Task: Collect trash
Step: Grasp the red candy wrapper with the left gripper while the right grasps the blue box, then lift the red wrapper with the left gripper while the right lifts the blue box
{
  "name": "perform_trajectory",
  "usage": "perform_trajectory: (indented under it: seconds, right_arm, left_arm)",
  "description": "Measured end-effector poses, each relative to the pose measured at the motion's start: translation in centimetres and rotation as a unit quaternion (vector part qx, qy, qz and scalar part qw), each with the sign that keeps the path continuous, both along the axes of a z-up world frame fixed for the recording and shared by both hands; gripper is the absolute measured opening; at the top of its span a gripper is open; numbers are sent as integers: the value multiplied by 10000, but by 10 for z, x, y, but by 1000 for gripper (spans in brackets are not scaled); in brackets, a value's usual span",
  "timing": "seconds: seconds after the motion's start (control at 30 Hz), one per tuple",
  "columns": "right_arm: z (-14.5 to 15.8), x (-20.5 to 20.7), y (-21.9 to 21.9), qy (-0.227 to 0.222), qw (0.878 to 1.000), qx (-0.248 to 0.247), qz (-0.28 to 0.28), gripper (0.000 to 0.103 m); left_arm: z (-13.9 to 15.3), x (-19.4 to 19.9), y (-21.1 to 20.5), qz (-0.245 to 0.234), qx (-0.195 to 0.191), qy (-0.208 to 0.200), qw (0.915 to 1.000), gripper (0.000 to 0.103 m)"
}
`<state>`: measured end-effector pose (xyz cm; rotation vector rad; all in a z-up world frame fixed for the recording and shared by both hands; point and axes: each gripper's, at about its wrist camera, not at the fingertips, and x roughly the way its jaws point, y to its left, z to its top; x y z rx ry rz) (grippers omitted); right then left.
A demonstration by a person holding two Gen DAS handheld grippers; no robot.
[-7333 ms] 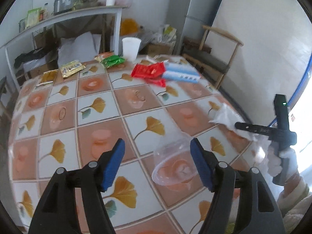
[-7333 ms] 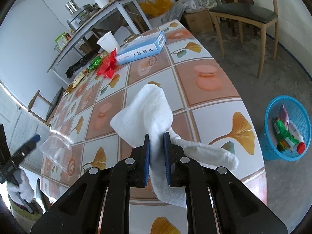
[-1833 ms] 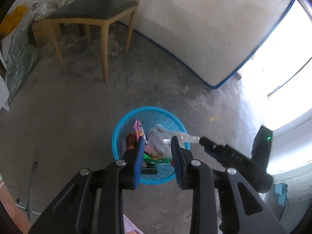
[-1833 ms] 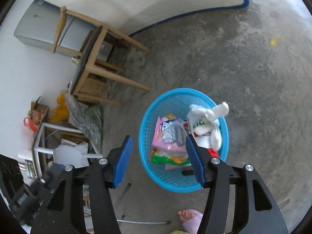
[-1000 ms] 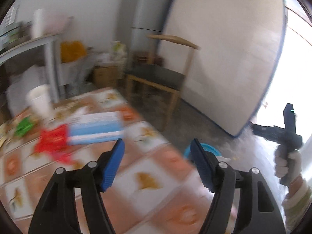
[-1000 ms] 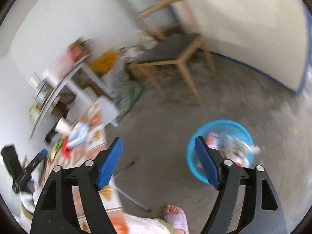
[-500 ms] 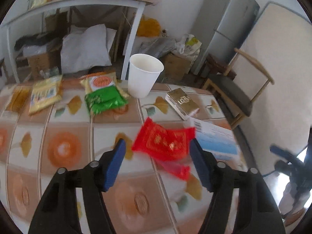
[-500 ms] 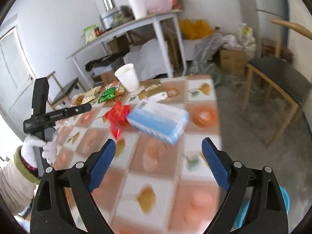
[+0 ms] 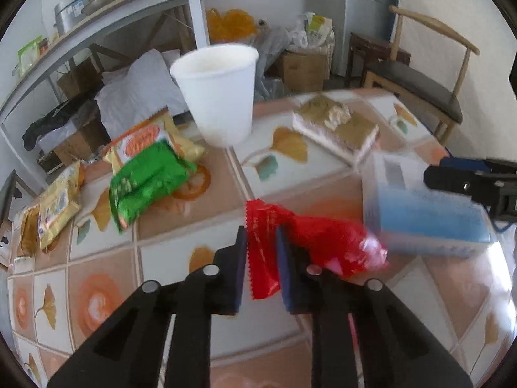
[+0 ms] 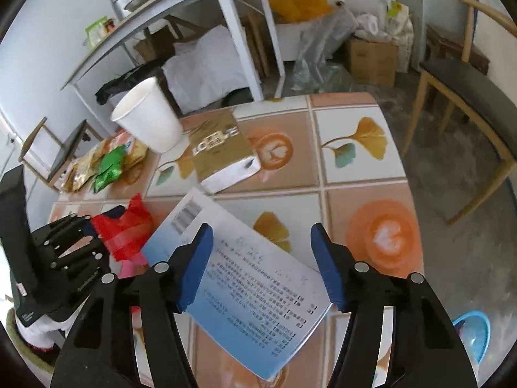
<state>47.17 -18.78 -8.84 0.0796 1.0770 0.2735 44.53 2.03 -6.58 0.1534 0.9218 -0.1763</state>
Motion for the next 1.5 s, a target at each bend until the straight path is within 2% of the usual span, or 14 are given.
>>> perform_trajectory:
  seconds: [0.13, 0.33, 0.43, 0.6, 0.7, 0.8, 1.0, 1.17, 1.3, 1.37, 1.43, 1.5]
  right_arm:
    - [2, -21, 0, 80, 9999, 61, -36, 54]
    - [7, -68, 2, 107, 9998, 113, -154, 53]
    - [8, -96, -3, 140, 9993, 218, -272, 53]
    - [10, -142, -16, 287, 9964, 534, -592, 53]
    - [9, -169, -22, 403, 9936, 732, -761, 53]
    - [9, -190, -29, 549, 9900, 962, -876, 53]
    - [17, -221, -32, 666, 9877, 1140, -832, 59]
    - [26, -227, -34, 435, 9903, 990, -874, 71]
    - [27, -231, -41, 391, 9885, 1048, -1018, 72]
    - [26, -231, -42, 391, 9867, 1126, -1104, 72]
    - [26, -233, -45, 377, 9857, 1147, -1173, 72]
    - [29, -234, -47, 327, 9855, 1165, -1185, 72]
  left_arm:
    - [2, -25, -3, -167, 156, -10, 9997, 14]
    - [7, -78, 0, -207, 76, 112, 9997, 14]
    - [10, -112, 5, -188, -107, 263, 9994, 14]
    - [12, -169, 18, 2, -538, 461, 9975, 14]
    - [14, -193, 30, 243, -1021, 636, 9924, 14]
    - [16, -214, 37, 333, -1229, 627, 9899, 14]
    - [28, -251, 62, 399, -2033, 691, 9759, 22]
    - [38, -252, 72, 413, -2079, 496, 9760, 34]
    - [45, -238, 77, 470, -2234, 233, 9733, 41]
    - [40, -222, 74, 397, -2326, 373, 9711, 45]
    - [32, -210, 74, 633, -2241, 581, 9708, 45]
    - [31, -211, 74, 628, -2319, 630, 9687, 45]
